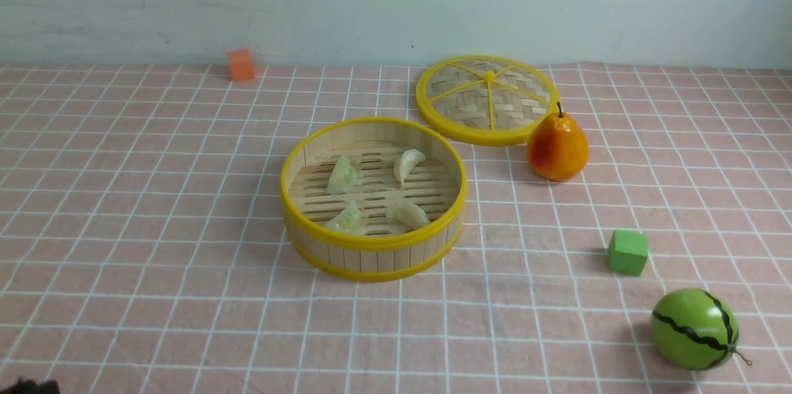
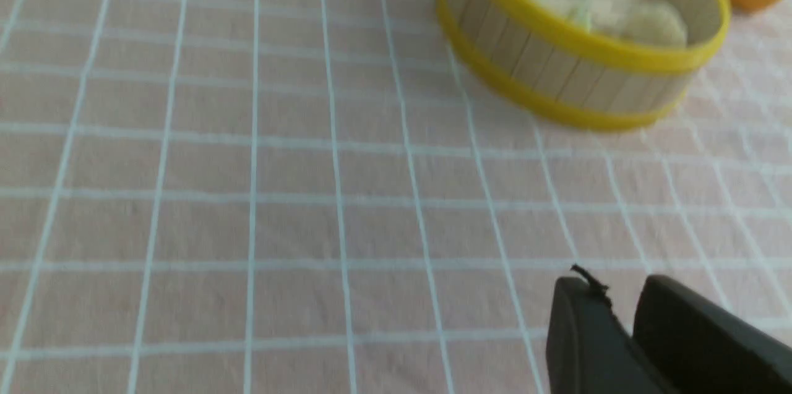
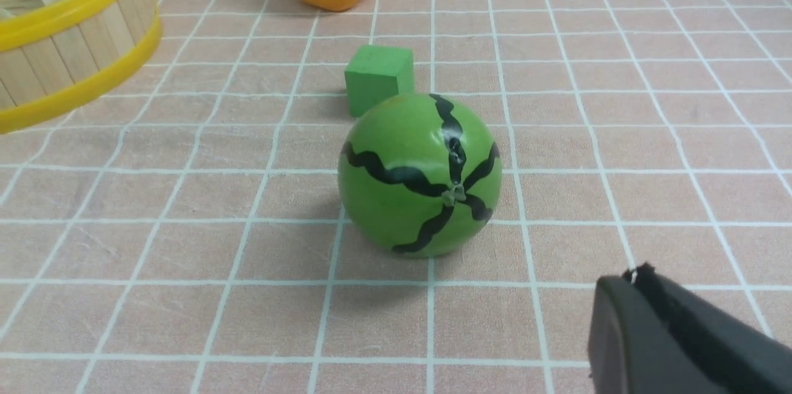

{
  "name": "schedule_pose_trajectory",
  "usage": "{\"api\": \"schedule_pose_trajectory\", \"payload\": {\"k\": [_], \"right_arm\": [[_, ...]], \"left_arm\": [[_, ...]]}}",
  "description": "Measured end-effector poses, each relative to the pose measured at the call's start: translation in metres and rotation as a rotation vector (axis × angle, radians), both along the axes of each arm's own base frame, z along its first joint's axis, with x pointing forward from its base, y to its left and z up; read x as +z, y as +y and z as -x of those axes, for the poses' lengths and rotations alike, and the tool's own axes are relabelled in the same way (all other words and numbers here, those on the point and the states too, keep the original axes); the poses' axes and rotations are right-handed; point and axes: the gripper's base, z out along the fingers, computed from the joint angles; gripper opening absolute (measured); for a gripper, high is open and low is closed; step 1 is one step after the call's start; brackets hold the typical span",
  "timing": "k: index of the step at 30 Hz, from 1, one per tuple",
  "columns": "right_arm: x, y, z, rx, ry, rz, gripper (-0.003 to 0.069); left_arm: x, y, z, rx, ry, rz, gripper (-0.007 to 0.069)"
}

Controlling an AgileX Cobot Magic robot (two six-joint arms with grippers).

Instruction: Put the dumplings into the steamer on the table with the pink tablecloth.

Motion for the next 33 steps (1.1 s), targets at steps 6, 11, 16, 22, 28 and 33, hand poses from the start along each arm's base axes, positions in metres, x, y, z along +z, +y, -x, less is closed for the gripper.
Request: {"api": "schedule_pose_trajectory", "payload": {"k": [6, 11, 16, 22, 28, 33], "right_arm": [[0.0, 0.0, 0.0, 0.0, 0.0, 0.0, 0.003], [0.0, 0.0, 0.0, 0.0, 0.0, 0.0, 0.0038], [0.0, 0.0, 0.0, 0.0, 0.0, 0.0, 0.0046], [0.0, 0.0, 0.0, 0.0, 0.0, 0.0, 0.0054], [0.0, 0.0, 0.0, 0.0, 0.0, 0.0, 0.0064], [0.0, 0.0, 0.0, 0.0, 0.0, 0.0, 0.0067]], "left_arm": [[-0.028, 0.008, 0.003, 0.139, -0.223, 0.064, -0.0014], [-0.046, 0.012, 0.003, 0.21, -0.094, 0.042, -0.0014], [-0.06, 0.012, 0.006, 0.21, 0.049, 0.004, -0.0014], [-0.061, 0.011, 0.006, 0.19, 0.051, -0.031, -0.0014], [-0.062, 0.01, 0.007, 0.182, 0.068, 0.008, -0.0014], [-0.062, 0.009, 0.007, 0.181, 0.07, 0.011, -0.0014]]}}
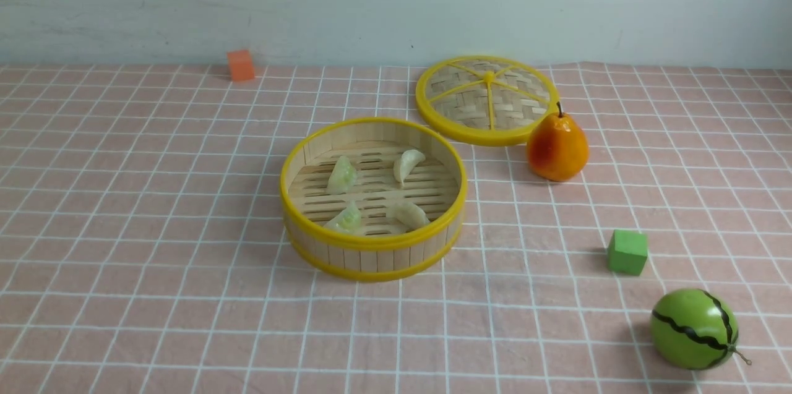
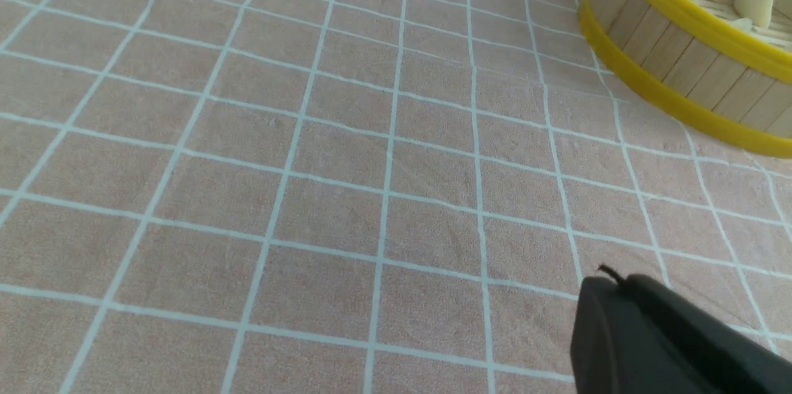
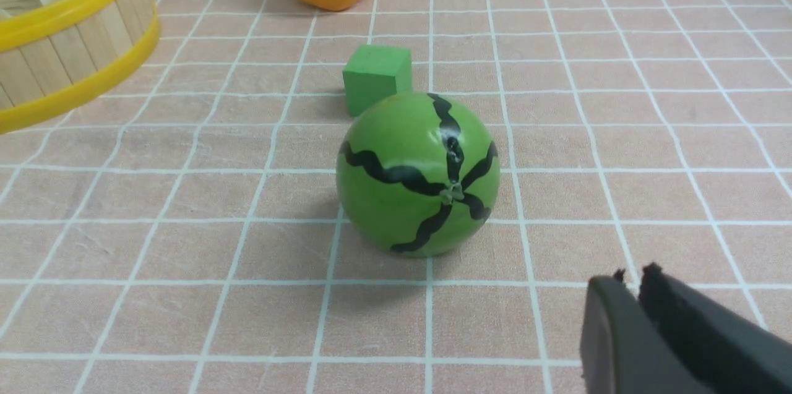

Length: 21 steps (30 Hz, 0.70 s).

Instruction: Put the dumplings into the steamer on the table with the pink tablecloth.

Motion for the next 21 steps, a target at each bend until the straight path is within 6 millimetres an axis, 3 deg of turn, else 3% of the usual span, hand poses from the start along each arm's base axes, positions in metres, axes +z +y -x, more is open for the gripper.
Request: {"api": "schedule_pose_trajectory", "payload": {"k": [21], "right_arm": [[0.0, 0.0, 0.0, 0.0, 0.0, 0.0, 0.0078]], "left_arm": [[0.0, 0.0, 0.0, 0.0, 0.0, 0.001, -0.0014]]}}
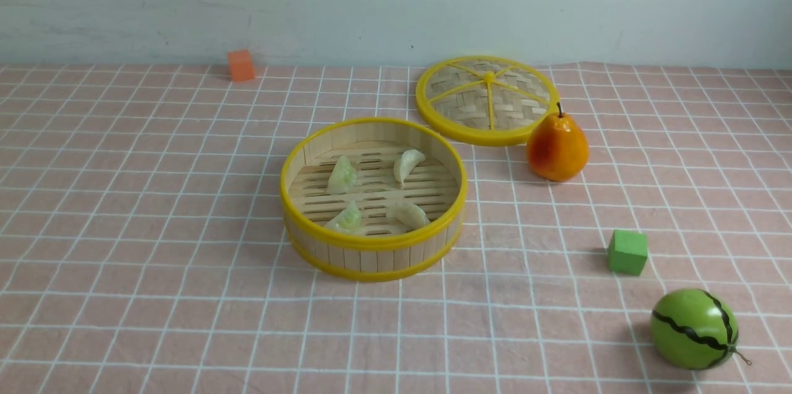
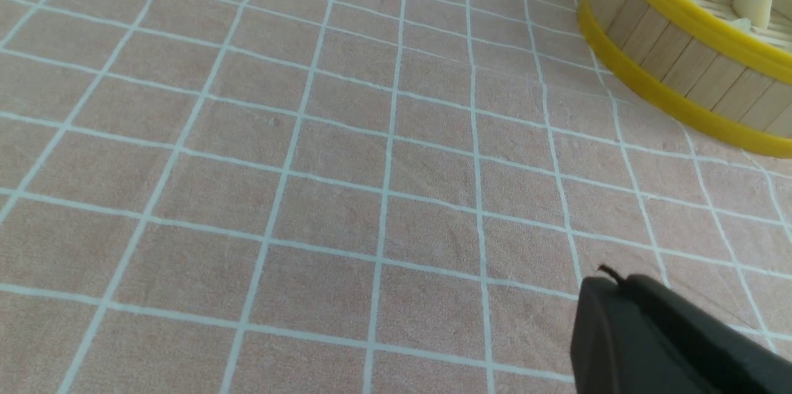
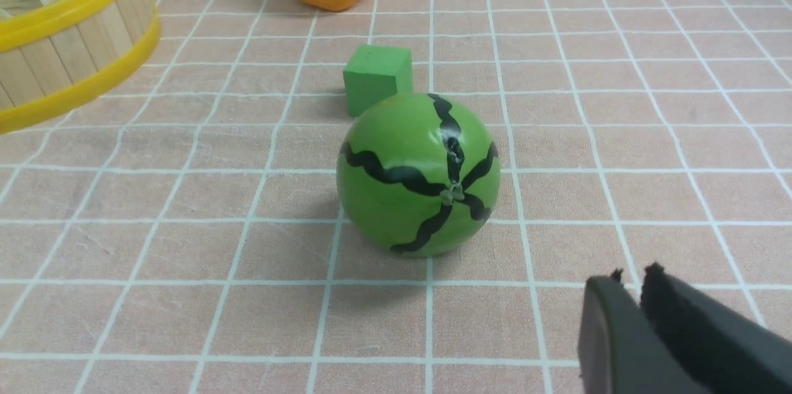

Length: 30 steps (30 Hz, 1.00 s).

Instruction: Put the dumplings into the steamer on the table with the pink tablecloth.

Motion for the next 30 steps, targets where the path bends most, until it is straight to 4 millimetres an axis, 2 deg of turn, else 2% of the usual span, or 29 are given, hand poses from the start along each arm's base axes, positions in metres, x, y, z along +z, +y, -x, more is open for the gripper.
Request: {"api": "schedule_pose_trajectory", "payload": {"k": [30], "right_arm": [[0.0, 0.0, 0.0, 0.0, 0.0, 0.0, 0.0106]], "left_arm": [[0.0, 0.0, 0.0, -0.001, 0.0, -0.001, -0.0003]]}}
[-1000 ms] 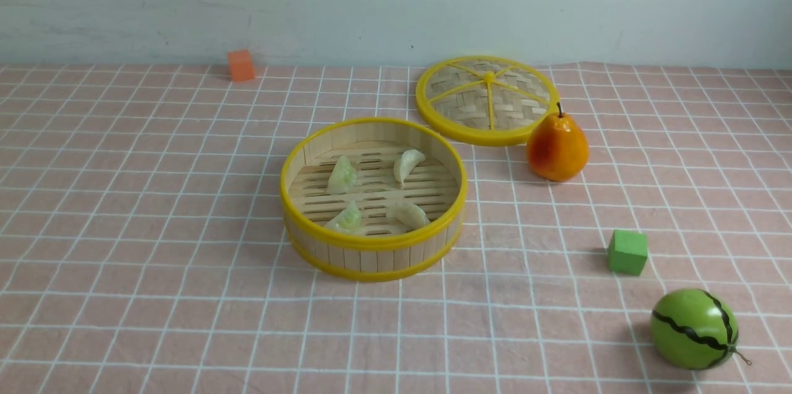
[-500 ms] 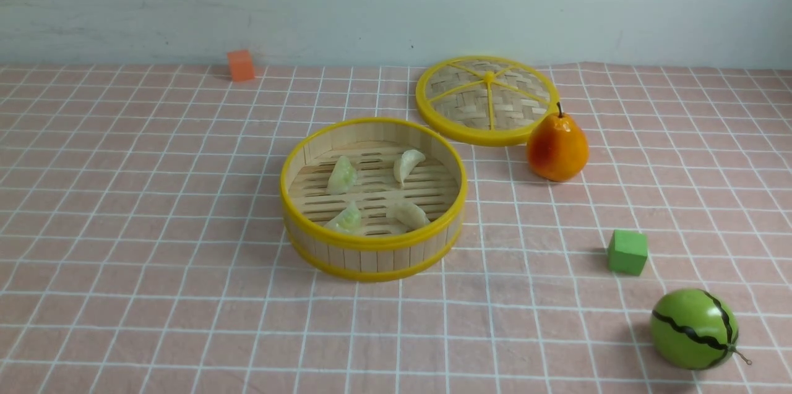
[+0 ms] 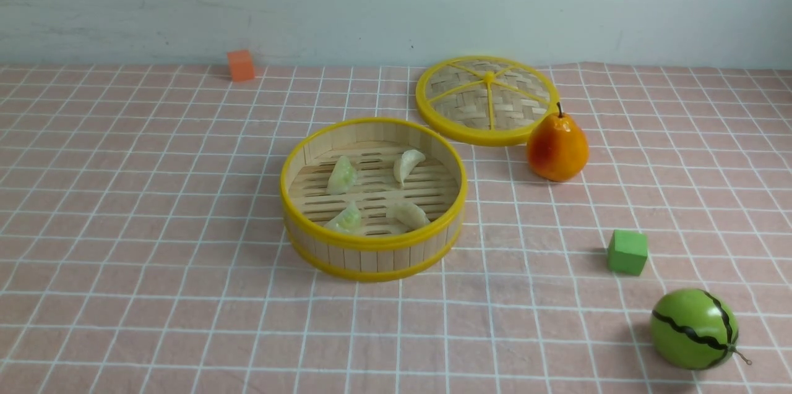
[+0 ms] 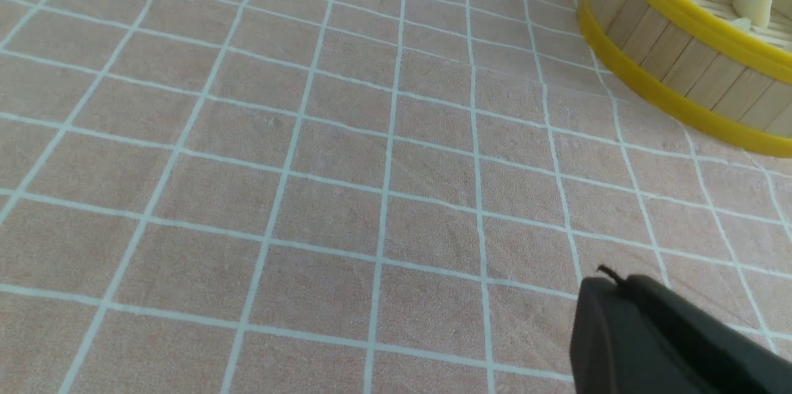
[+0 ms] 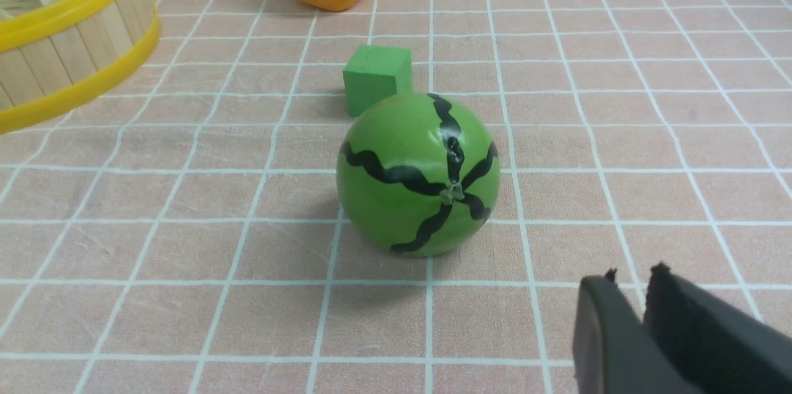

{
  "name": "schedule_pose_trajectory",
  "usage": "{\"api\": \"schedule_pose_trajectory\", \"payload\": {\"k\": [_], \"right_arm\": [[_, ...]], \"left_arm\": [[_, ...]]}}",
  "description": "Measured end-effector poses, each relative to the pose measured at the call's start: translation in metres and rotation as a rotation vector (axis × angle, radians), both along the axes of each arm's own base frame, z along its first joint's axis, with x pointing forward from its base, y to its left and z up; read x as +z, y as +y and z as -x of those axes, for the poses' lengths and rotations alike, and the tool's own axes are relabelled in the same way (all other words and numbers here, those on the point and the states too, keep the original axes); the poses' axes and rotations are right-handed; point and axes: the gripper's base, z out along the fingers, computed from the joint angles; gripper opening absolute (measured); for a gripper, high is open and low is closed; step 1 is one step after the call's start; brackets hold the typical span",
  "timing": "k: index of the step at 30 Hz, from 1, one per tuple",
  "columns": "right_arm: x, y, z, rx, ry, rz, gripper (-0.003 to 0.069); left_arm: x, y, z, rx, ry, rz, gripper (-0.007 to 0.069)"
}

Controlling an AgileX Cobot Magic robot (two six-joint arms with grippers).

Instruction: Put the dumplings into the steamer on the table with the pink tablecloth.

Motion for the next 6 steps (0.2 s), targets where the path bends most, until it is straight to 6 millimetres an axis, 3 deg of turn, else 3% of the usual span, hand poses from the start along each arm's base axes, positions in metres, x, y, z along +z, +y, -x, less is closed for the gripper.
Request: {"api": "schedule_pose_trajectory", "payload": {"k": [6], "right_arm": [[0.0, 0.0, 0.0, 0.0, 0.0, 0.0, 0.0113]], "left_arm": [[0.0, 0.0, 0.0, 0.0, 0.0, 0.0, 0.0001]]}}
